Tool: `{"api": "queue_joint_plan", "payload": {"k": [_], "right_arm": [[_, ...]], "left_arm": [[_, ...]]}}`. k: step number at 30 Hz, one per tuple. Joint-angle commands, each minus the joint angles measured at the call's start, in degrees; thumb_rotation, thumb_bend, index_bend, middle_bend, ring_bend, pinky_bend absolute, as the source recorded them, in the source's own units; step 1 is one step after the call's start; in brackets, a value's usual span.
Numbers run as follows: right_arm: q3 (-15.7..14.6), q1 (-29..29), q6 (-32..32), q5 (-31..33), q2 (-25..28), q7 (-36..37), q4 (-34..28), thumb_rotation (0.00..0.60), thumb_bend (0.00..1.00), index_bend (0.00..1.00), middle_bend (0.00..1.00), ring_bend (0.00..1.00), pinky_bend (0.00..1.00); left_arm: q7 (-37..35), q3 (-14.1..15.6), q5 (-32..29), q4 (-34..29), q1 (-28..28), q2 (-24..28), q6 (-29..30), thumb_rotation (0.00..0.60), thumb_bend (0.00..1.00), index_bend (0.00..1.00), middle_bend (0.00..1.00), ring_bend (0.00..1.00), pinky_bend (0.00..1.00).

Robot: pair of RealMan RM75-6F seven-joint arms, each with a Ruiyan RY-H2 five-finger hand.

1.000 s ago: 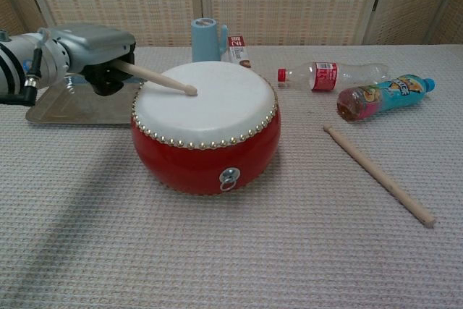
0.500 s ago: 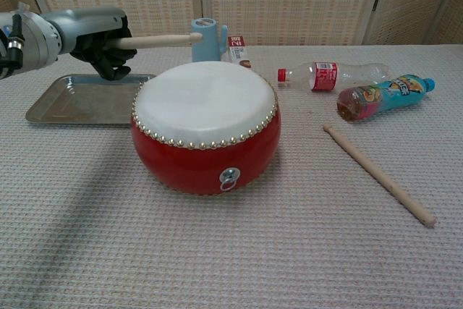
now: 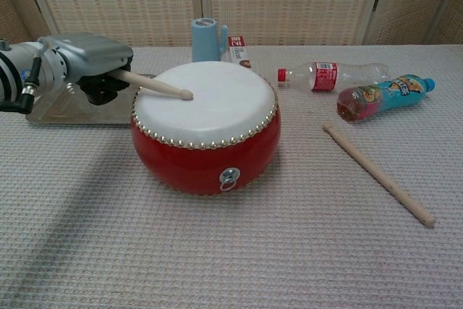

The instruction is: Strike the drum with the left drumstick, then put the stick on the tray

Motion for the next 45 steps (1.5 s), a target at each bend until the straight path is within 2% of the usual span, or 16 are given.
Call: {"api": "queue_joint_plan", "payload": {"k": [1, 4, 7, 11, 15, 17, 21, 23, 27, 30, 32, 36, 39, 42, 44, 45], "right_arm": [[0.04, 0.03, 0.02, -0.02, 0.02, -0.08, -0.03, 0.6, 0.02, 0.0, 0.05, 0.0, 0.0], [0.11, 0.12, -0.05, 0.01, 0.03, -0.18, -0.1, 0.6, 0.02, 0.0, 0.05, 0.0, 0.0], [0.08, 0.23, -0.38, 0.12, -0.04, -0.24, -0.08, 0.6, 0.02, 0.0, 0.05, 0.0, 0.0], [0.15, 0.36, -0.69, 0.39, -0.19, -0.12, 0.08, 0.6, 0.02, 0.0, 0.05, 0.0, 0.0], [0.21, 0.48, -0.86, 0.45, -0.18, -0.07, 0.19, 0.6, 0.02, 0.0, 0.05, 0.0, 0.0], [0.2, 0.48, -0.91, 0.48, -0.14, -0.03, 0.21, 0.6, 0.02, 0.0, 0.05, 0.0, 0.0], [0.11, 0.36, -0.91, 0.55, 0.01, 0.36, 0.09, 0.6, 0.02, 0.0, 0.05, 0.0, 0.0], [0.09, 0.31, -0.8, 0.48, 0.04, 0.43, 0.08, 0.6, 0.02, 0.0, 0.05, 0.0, 0.0], [0.06, 0.3, -0.72, 0.39, -0.09, 0.5, 0.16, 0.6, 0.02, 0.0, 0.05, 0.0, 0.0], [0.04, 0.38, -0.73, 0.24, -0.22, 0.49, 0.25, 0.6, 0.02, 0.0, 0.05, 0.0, 0.0], [0.03, 0.44, -0.84, 0.24, -0.31, 0.48, 0.28, 0.6, 0.02, 0.0, 0.05, 0.0, 0.0], [0.01, 0.59, -1.12, 0.28, -0.33, 0.42, 0.31, 0.6, 0.02, 0.0, 0.05, 0.0, 0.0], [0.01, 0.52, -1.07, 0.37, -0.23, 0.34, 0.23, 0.6, 0.02, 0.0, 0.05, 0.0, 0.0], [0.02, 0.47, -1.03, 0.44, -0.17, 0.34, 0.19, 0.6, 0.02, 0.0, 0.05, 0.0, 0.0], [0.02, 0.37, -0.95, 0.53, -0.11, 0.35, 0.16, 0.6, 0.02, 0.0, 0.05, 0.0, 0.0], [0.0, 0.25, -0.85, 0.62, -0.08, 0.36, 0.16, 0.6, 0.02, 0.0, 0.05, 0.0, 0.0]], "left_arm": [[-13.27, -4.68, -0.16, -3.8, 1.96, 0.92, 0.69, 0.6, 0.87, 1.0, 1.0, 1.0, 0.98], [-20.37, -7.91, -0.48, -6.6, 3.45, 2.78, -0.85, 0.6, 0.87, 1.0, 1.0, 1.0, 0.98], [-21.44, -7.87, 1.04, -6.53, 3.61, 3.67, -1.56, 0.6, 0.86, 1.0, 1.0, 1.0, 0.98], [-17.83, -5.85, 1.91, -4.31, 2.78, 2.39, -0.6, 0.6, 0.86, 1.0, 1.0, 1.0, 0.98], [-10.29, -0.85, 2.6, -0.7, 0.31, 2.34, -4.85, 0.6, 0.86, 1.0, 1.0, 1.0, 0.98], [-7.69, 0.47, 2.14, 0.59, -0.52, 1.81, -5.52, 0.6, 0.87, 0.99, 1.0, 1.0, 0.98], [-1.45, 2.79, 0.82, 2.32, -1.59, 1.03, -3.92, 0.6, 0.87, 0.99, 1.0, 1.0, 0.98], [-4.28, 1.03, -0.88, 0.64, -0.95, 1.49, -3.85, 0.6, 0.87, 0.99, 1.0, 1.0, 0.97], [-16.29, -4.43, -2.37, -4.19, 1.6, 5.19, -6.37, 0.6, 0.87, 0.99, 1.0, 1.0, 0.98], [-21.47, -6.61, -0.38, -5.23, 3.2, 6.02, -4.8, 0.6, 0.86, 0.99, 1.0, 1.0, 0.98], [-22.8, -6.89, 1.26, -5.22, 3.65, 5.96, -4.01, 0.6, 0.86, 0.99, 1.0, 1.0, 0.98], [-21.66, -5.59, 2.31, -4.4, 2.87, 6.0, -5.54, 0.6, 0.86, 0.98, 1.0, 0.99, 0.97], [-15.82, -2.82, 3.82, -1.82, 1.58, 4.48, -4.05, 0.6, 0.86, 0.98, 1.0, 0.99, 0.97], [-13.08, -1.57, 4.58, -0.51, 1.16, 3.44, -2.99, 0.6, 0.86, 0.98, 1.0, 0.99, 0.97], [-8.6, 0.57, 4.58, 1.48, 0.44, 1.95, -2.58, 0.6, 0.86, 0.98, 1.0, 0.98, 0.97], [-5.11, 2.64, 3.29, 2.84, -0.27, 1.78, -4.27, 0.6, 0.86, 0.98, 1.0, 0.98, 0.97]]}}
